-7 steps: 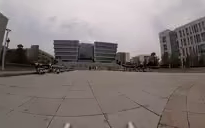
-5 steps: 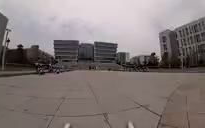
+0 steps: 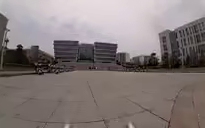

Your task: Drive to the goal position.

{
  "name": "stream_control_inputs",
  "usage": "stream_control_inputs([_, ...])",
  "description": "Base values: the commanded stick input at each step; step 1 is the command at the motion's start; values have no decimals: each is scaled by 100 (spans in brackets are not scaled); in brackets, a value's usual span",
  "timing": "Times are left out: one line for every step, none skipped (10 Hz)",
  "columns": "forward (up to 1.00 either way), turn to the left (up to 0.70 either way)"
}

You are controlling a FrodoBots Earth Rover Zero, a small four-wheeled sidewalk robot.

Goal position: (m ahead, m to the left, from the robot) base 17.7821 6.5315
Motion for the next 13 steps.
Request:
stream_control_inputs([50, 0])
stream_control_inputs([50, 0])
stream_control_inputs([50, 0])
stream_control_inputs([50, 0])
stream_control_inputs([50, 0])
stream_control_inputs([50, 0])
stream_control_inputs([50, 0])
stream_control_inputs([50, 0])
stream_control_inputs([50, 0])
stream_control_inputs([50, 0])
stream_control_inputs([50, 0])
stream_control_inputs([50, 0])
stream_control_inputs([50, 0])
